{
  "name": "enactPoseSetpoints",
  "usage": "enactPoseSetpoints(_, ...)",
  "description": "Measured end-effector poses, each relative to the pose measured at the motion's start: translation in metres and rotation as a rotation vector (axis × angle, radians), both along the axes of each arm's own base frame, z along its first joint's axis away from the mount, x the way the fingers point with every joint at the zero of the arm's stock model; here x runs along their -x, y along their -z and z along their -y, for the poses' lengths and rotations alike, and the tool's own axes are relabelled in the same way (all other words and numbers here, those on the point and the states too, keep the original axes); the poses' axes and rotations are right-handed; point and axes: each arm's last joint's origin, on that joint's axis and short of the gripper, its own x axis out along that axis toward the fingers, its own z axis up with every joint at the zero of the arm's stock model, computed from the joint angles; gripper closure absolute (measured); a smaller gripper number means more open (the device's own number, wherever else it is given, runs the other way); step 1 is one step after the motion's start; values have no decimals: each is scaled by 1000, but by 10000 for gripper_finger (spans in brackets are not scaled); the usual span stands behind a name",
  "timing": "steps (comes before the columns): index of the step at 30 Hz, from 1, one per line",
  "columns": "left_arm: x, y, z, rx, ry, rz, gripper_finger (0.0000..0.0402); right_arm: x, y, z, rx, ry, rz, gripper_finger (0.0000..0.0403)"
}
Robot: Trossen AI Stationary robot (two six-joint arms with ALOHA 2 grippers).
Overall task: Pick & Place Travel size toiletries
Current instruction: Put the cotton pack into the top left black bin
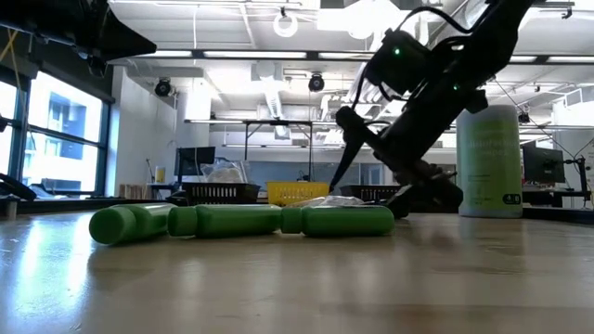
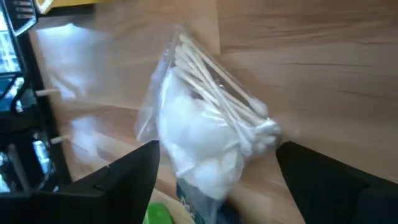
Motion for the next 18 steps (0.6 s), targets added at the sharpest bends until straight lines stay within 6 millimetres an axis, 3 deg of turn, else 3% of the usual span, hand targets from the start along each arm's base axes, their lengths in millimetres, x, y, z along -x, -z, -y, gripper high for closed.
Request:
enactPoseSetpoints(7,0,0,0,1,3,0,401,-1,5,0,-3,18,-7,150)
enactPoseSetpoints(18,0,0,0,1,2,-2,401,-1,7,-5,12,-20,-24,299)
